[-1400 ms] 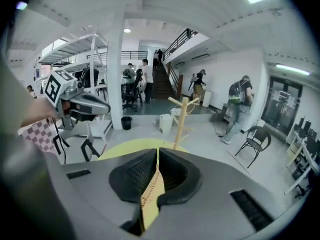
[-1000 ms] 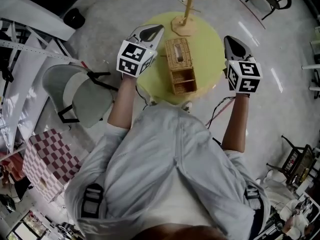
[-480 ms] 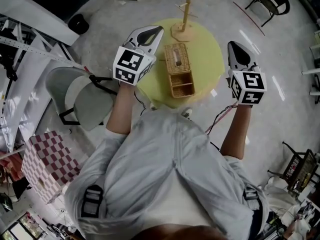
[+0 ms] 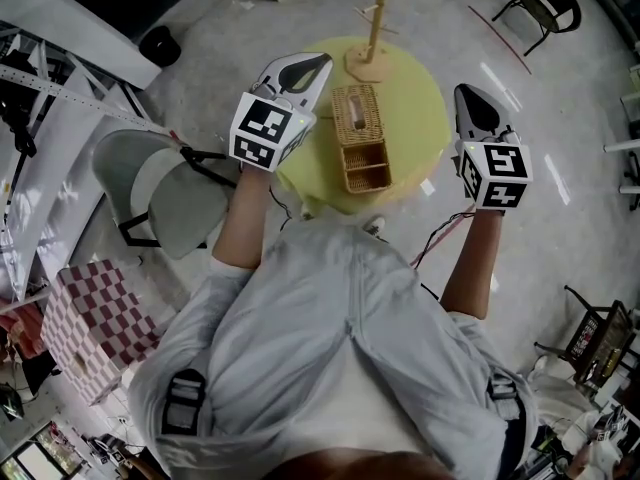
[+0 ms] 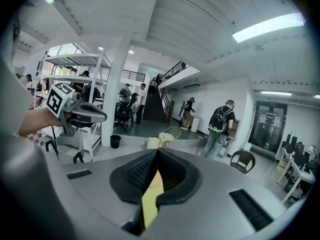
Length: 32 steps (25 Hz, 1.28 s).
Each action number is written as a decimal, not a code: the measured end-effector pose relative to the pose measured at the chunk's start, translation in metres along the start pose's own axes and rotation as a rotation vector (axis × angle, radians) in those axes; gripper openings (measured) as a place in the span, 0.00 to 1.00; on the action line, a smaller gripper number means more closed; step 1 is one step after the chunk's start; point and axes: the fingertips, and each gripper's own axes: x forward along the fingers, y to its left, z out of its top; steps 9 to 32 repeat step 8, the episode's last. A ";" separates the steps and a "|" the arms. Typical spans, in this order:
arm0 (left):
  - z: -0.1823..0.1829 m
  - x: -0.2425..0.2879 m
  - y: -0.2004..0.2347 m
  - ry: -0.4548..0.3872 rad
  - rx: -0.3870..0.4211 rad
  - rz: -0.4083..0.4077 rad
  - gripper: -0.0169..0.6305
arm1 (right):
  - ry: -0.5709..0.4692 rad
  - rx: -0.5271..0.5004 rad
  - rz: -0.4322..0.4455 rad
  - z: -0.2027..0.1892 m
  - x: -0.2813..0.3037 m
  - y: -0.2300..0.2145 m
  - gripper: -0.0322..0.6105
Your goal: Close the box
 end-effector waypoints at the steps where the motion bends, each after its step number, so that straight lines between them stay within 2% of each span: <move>1: 0.000 0.000 0.000 0.000 0.002 -0.002 0.07 | 0.001 -0.002 -0.001 0.000 0.000 0.000 0.09; 32: 0.005 -0.007 -0.005 -0.004 0.008 -0.012 0.07 | 0.002 -0.006 0.003 0.003 -0.006 0.008 0.09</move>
